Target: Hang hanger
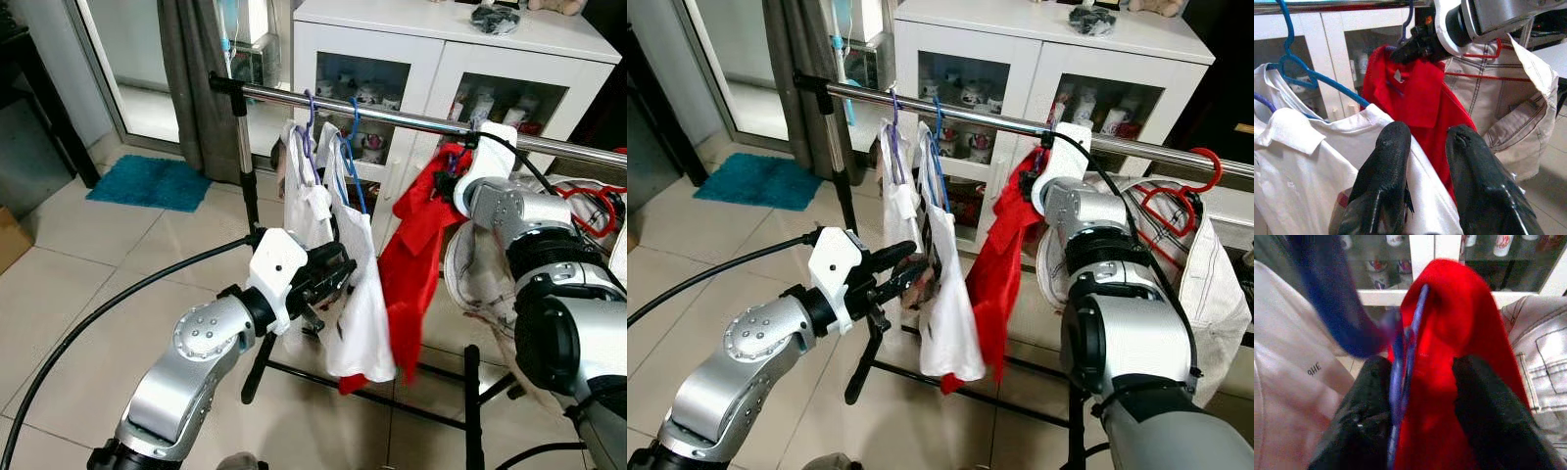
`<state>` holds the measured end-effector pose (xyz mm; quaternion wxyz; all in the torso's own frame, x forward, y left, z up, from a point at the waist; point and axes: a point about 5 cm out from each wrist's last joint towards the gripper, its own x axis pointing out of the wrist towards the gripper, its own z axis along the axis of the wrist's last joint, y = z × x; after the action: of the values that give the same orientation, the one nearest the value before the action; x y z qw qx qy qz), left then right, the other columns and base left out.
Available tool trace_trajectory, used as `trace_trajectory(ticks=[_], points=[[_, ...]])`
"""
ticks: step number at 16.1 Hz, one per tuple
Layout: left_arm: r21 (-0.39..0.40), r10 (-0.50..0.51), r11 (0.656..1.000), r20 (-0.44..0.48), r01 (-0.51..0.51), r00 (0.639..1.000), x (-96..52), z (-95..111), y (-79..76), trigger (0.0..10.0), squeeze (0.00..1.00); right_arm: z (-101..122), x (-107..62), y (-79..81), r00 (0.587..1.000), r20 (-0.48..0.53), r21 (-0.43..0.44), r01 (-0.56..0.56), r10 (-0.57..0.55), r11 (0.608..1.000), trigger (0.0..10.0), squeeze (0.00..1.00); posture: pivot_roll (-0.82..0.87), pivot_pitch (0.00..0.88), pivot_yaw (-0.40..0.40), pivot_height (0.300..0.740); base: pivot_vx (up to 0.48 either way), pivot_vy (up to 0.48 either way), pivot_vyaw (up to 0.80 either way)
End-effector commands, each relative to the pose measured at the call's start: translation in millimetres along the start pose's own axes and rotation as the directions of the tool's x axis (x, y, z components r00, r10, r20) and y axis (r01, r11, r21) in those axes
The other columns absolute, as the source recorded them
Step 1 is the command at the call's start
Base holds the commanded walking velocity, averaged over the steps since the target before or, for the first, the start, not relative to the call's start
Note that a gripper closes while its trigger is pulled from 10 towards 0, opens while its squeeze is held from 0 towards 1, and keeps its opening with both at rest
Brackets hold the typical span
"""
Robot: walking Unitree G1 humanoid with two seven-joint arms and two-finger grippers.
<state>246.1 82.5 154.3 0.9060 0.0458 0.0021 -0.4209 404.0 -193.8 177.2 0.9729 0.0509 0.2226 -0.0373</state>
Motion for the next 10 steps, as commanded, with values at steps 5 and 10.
trace_trajectory(ticks=[5, 10], points=[[0.009, 0.001, 1.0, 0.022, -0.001, 1.0, 0.5, 5.8, 0.9, 10.0, 0.0, 5.3, 0.3, 1.2, 1.0, 0.02, -0.003, -0.004, 0.004, 1.0, 0.0, 0.0, 0.1, 0.0, -0.044, 0.74, 0.0, 0.0, 0.0], [0.011, 0.002, 1.0, 0.026, -0.003, 1.0, 1.7, 6.5, 1.5, 10.0, 0.0, 7.5, 0.3, 3.5, 0.999, 0.042, -0.036, -0.033, 0.034, 0.999, 0.0, 0.0, 0.09, 0.0, -0.044, 0.74, 0.0, 0.0, 0.0]])
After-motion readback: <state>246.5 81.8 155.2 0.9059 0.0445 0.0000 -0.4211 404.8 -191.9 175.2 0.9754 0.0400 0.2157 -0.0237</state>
